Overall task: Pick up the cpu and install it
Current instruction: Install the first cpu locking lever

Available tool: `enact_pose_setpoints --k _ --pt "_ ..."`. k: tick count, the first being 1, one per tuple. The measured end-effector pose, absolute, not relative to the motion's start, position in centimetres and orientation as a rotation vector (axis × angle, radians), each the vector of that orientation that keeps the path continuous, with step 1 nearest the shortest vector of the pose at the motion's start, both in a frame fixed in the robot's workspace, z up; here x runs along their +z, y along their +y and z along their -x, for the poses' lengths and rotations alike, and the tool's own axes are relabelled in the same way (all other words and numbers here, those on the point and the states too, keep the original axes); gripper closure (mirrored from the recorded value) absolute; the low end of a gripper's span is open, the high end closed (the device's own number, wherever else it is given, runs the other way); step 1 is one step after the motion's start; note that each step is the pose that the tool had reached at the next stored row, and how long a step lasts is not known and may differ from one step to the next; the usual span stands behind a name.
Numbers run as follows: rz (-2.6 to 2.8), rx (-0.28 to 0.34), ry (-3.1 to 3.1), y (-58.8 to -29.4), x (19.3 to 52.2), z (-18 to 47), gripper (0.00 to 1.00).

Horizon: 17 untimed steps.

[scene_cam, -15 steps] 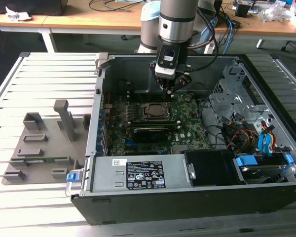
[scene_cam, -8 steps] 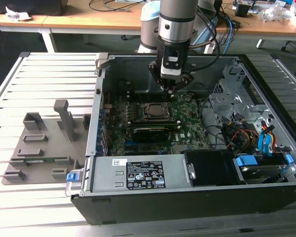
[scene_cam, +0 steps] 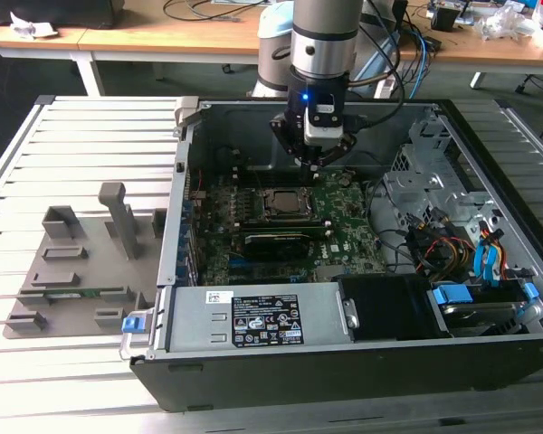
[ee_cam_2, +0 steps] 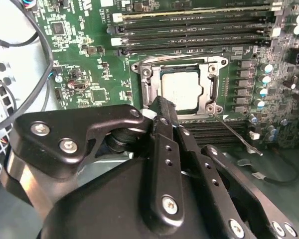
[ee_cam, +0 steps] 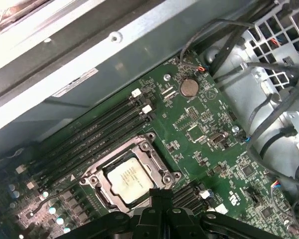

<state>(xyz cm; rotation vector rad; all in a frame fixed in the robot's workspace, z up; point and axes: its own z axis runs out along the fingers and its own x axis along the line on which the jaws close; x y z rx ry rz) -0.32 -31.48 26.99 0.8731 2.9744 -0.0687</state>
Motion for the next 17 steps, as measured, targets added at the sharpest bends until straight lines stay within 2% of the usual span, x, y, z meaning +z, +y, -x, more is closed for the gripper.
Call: enact_pose_setpoints --k 17 --pt "-0.576 -0.062 3.042 -31.48 26.99 0.32 0.89"
